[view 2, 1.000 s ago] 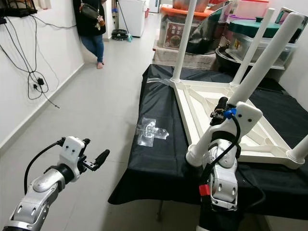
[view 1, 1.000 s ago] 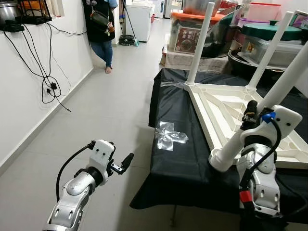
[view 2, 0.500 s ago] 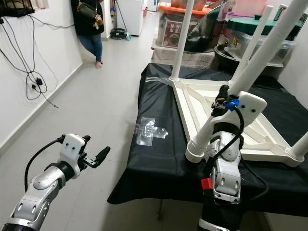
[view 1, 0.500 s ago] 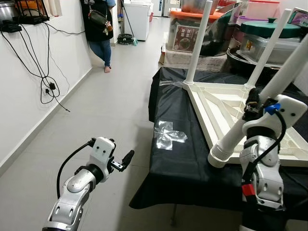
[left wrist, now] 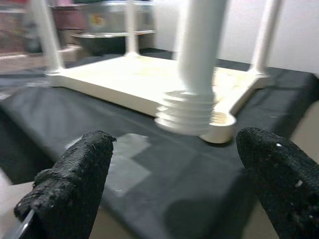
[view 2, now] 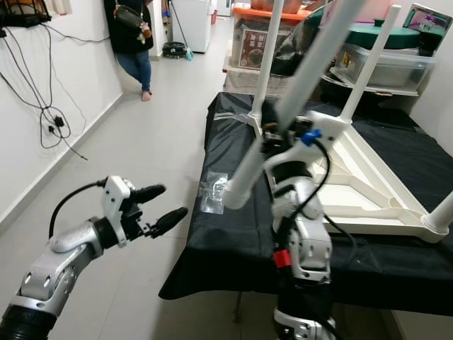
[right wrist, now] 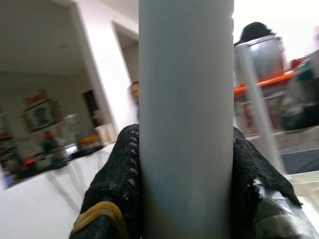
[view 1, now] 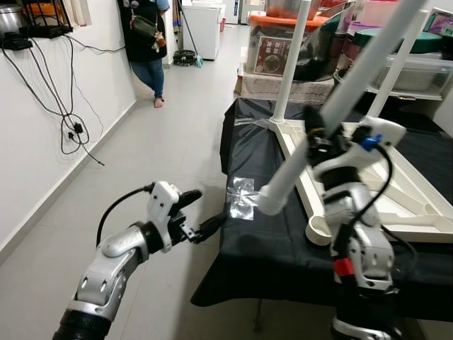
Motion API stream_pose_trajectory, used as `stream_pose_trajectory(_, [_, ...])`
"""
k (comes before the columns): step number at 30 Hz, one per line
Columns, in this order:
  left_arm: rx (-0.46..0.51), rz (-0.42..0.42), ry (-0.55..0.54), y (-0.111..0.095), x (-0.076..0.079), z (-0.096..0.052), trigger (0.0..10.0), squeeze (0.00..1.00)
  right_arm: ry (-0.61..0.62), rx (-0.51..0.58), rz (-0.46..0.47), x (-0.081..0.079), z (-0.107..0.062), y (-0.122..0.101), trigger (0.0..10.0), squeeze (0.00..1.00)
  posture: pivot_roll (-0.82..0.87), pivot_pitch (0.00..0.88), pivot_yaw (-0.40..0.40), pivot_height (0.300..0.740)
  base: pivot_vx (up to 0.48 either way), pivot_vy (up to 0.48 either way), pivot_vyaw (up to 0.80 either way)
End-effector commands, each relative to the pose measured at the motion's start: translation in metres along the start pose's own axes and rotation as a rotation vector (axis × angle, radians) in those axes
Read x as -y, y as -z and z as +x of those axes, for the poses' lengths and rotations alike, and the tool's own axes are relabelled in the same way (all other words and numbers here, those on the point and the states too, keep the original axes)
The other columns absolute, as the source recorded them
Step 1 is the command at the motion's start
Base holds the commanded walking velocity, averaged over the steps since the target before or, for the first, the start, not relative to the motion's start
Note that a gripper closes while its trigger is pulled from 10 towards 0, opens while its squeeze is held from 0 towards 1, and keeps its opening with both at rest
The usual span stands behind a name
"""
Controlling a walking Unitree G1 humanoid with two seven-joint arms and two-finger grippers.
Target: Building children table
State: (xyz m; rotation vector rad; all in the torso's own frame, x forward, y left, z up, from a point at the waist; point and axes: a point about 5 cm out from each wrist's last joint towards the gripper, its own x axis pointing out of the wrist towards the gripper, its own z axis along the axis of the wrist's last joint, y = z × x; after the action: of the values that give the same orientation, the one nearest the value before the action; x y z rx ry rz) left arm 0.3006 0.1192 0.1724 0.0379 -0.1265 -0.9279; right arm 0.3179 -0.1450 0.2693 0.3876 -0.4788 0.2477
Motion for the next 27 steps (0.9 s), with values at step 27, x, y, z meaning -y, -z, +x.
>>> stream_pose_trajectory(27, [-0.110, 0.047, 0.162, 0.003, -0.020, 0.016, 10.0, 0.00, -0.491, -0.101, 0.165, -0.068, -0.014, 0.000, 10.0, 0.00, 0.02, 0.000, -0.030, 0.740, 0.000, 0.000, 0.00])
